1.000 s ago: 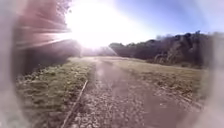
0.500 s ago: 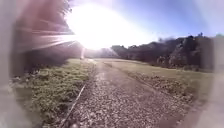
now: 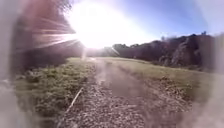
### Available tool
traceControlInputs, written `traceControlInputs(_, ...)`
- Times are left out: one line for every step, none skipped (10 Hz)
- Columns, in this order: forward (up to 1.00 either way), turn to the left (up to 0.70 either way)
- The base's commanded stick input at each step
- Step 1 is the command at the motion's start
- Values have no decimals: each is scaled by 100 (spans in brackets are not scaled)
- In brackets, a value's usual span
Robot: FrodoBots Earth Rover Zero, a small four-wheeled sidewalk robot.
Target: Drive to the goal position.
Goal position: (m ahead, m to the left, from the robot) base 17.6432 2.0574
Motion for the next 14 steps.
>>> traceControlInputs(85, 0)
traceControlInputs(85, -25)
traceControlInputs(85, -31)
traceControlInputs(85, -24)
traceControlInputs(85, -2)
traceControlInputs(85, 0)
traceControlInputs(85, 0)
traceControlInputs(85, 0)
traceControlInputs(85, 0)
traceControlInputs(85, 0)
traceControlInputs(85, 0)
traceControlInputs(85, 0)
traceControlInputs(85, 0)
traceControlInputs(85, 0)
